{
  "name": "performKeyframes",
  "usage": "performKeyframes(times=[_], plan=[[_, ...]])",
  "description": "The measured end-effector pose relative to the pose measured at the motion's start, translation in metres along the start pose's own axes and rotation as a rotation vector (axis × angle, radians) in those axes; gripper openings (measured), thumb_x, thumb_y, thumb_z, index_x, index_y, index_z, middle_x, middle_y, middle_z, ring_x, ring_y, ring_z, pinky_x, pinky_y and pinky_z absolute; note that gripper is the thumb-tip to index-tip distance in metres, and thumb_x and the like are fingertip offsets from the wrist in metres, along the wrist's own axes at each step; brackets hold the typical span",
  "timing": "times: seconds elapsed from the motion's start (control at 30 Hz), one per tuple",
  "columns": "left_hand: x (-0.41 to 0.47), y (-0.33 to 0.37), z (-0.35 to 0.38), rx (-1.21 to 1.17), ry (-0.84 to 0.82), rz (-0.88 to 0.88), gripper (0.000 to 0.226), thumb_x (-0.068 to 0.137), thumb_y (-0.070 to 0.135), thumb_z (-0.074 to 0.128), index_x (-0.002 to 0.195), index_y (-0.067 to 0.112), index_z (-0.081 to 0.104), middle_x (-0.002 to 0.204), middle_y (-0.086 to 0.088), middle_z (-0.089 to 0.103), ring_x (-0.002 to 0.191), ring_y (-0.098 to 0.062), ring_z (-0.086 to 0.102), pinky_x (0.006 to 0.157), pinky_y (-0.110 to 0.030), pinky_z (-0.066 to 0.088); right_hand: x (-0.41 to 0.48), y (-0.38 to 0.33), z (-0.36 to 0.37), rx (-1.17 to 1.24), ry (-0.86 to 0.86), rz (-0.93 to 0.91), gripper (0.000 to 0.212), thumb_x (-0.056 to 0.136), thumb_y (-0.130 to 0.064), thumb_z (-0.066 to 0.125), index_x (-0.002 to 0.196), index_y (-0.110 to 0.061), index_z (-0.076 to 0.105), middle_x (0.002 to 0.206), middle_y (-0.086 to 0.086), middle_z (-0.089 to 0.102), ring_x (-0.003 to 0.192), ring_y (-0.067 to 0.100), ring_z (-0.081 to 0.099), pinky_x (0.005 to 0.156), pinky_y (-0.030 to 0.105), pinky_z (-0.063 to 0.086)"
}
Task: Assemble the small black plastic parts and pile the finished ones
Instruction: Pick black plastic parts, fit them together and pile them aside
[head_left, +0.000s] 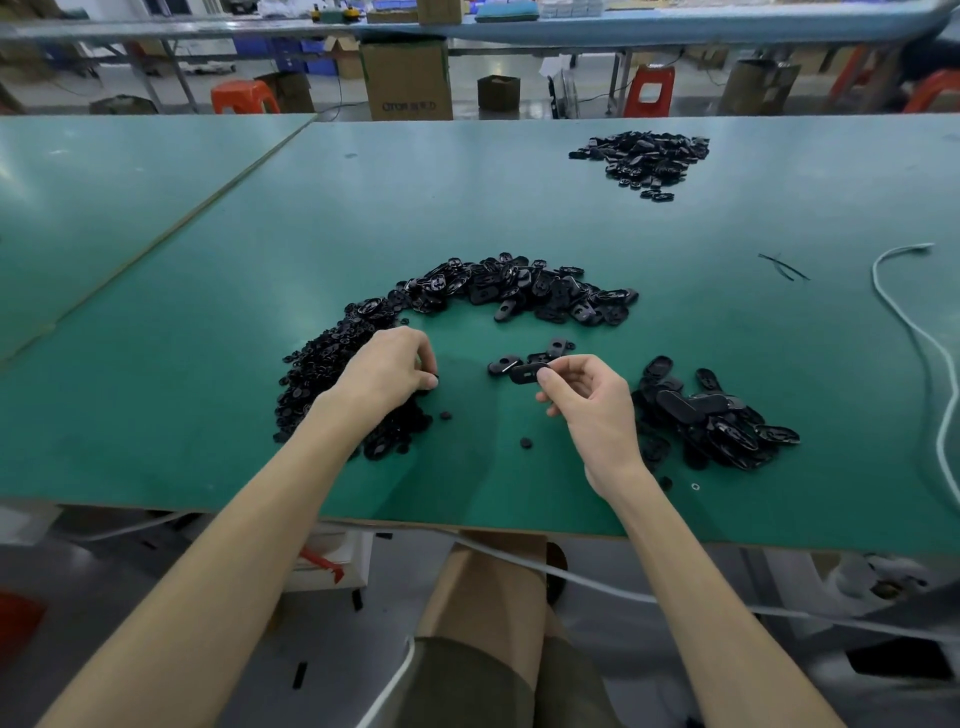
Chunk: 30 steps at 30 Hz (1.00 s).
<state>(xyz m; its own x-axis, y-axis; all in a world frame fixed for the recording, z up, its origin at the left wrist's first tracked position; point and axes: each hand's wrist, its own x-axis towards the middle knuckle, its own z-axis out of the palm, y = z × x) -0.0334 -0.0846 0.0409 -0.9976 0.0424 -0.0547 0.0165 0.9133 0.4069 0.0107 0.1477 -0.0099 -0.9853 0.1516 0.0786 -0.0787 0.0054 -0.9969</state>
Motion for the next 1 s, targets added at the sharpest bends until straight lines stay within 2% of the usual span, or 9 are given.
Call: performKeyframes(times=[0.13, 0.2, 0.27, 0.37, 0.47, 0.57, 0.7, 0.77, 1.0], plan=[[0.000, 0.006, 0.002, 0.099, 0.015, 0.064, 0.014, 0.090, 0.017, 0.077, 0.088, 0.020, 0.064, 0.104, -0.003, 0.057, 0.100, -0.024, 0.057, 0.094, -0.040, 0.048, 0.000, -0.001, 0.000, -0.001, 0.004, -0.001, 0.004, 0.096, -0.010, 0.072, 0.097, -0.009, 0.068, 0.080, -0.001, 0.072, 0.072, 0.008, 0.070, 0.065, 0.021, 0.054], [-0.001, 0.008, 0.002, 0.114, 0.019, 0.092, 0.011, 0.092, 0.016, 0.073, 0.090, 0.019, 0.062, 0.103, -0.002, 0.055, 0.102, -0.024, 0.056, 0.094, -0.039, 0.047, 0.000, -0.001, 0.000, 0.002, 0.006, -0.001, 0.004, 0.096, -0.010, 0.072, 0.097, -0.008, 0.068, 0.081, 0.001, 0.072, 0.073, 0.008, 0.070, 0.065, 0.022, 0.054], [-0.003, 0.013, 0.003, 0.048, 0.057, 0.109, 0.006, 0.094, 0.014, 0.069, 0.093, 0.015, 0.063, 0.102, -0.002, 0.060, 0.098, -0.021, 0.057, 0.086, -0.034, 0.048, 0.000, -0.001, 0.000, 0.006, 0.013, -0.003, 0.004, 0.096, -0.010, 0.072, 0.098, -0.008, 0.068, 0.083, 0.002, 0.072, 0.073, 0.009, 0.070, 0.065, 0.022, 0.054], [-0.009, 0.028, 0.008, -0.255, 0.098, 0.103, 0.007, 0.094, 0.014, 0.070, 0.093, 0.015, 0.063, 0.094, 0.000, 0.068, 0.080, -0.013, 0.062, 0.073, -0.027, 0.049, 0.001, 0.000, 0.000, 0.026, 0.029, -0.001, 0.005, 0.097, -0.009, 0.071, 0.100, -0.007, 0.067, 0.085, 0.002, 0.072, 0.072, 0.011, 0.071, 0.064, 0.023, 0.054], [-0.015, 0.045, 0.023, -0.660, 0.104, 0.116, 0.011, 0.090, 0.009, 0.075, 0.089, 0.011, 0.064, 0.085, -0.010, 0.074, 0.065, -0.012, 0.064, 0.065, -0.021, 0.050, 0.001, 0.000, 0.000, 0.038, 0.042, -0.002, 0.006, 0.097, -0.009, 0.071, 0.103, -0.008, 0.068, 0.085, 0.000, 0.073, 0.071, 0.011, 0.070, 0.063, 0.022, 0.053], [-0.020, 0.059, 0.049, -0.886, 0.160, 0.107, 0.011, 0.088, 0.005, 0.077, 0.091, 0.008, 0.067, 0.081, -0.009, 0.072, 0.063, -0.011, 0.063, 0.062, -0.018, 0.049, 0.001, -0.001, 0.000, 0.036, 0.046, -0.004, 0.008, 0.097, -0.009, 0.070, 0.105, -0.010, 0.069, 0.086, 0.000, 0.074, 0.070, 0.010, 0.070, 0.063, 0.022, 0.053], [-0.024, 0.068, 0.080, -0.911, 0.284, 0.096, 0.010, 0.086, 0.005, 0.079, 0.089, 0.009, 0.070, 0.086, -0.004, 0.073, 0.078, -0.014, 0.067, 0.078, -0.031, 0.057, 0.001, 0.000, 0.000, 0.041, 0.067, -0.005, 0.008, 0.097, -0.006, 0.069, 0.104, -0.008, 0.069, 0.087, 0.002, 0.074, 0.069, 0.009, 0.069, 0.063, 0.022, 0.054], [-0.024, 0.066, 0.084, -0.908, 0.326, 0.113, 0.010, 0.087, 0.007, 0.079, 0.089, 0.011, 0.070, 0.087, -0.001, 0.074, 0.082, -0.016, 0.070, 0.081, -0.029, 0.057, 0.001, 0.000, 0.001, 0.033, 0.073, -0.007, 0.008, 0.097, -0.006, 0.068, 0.104, -0.009, 0.069, 0.088, 0.002, 0.073, 0.069, 0.009, 0.069, 0.063, 0.022, 0.054], [-0.028, 0.060, 0.084, -0.984, 0.320, 0.163, 0.013, 0.084, 0.008, 0.082, 0.089, 0.014, 0.071, 0.086, 0.005, 0.074, 0.080, -0.008, 0.067, 0.078, -0.020, 0.053, 0.000, -0.001, 0.000, 0.032, 0.068, -0.012, 0.010, 0.096, -0.005, 0.068, 0.105, -0.008, 0.069, 0.089, 0.002, 0.074, 0.069, 0.008, 0.069, 0.063, 0.021, 0.054]])
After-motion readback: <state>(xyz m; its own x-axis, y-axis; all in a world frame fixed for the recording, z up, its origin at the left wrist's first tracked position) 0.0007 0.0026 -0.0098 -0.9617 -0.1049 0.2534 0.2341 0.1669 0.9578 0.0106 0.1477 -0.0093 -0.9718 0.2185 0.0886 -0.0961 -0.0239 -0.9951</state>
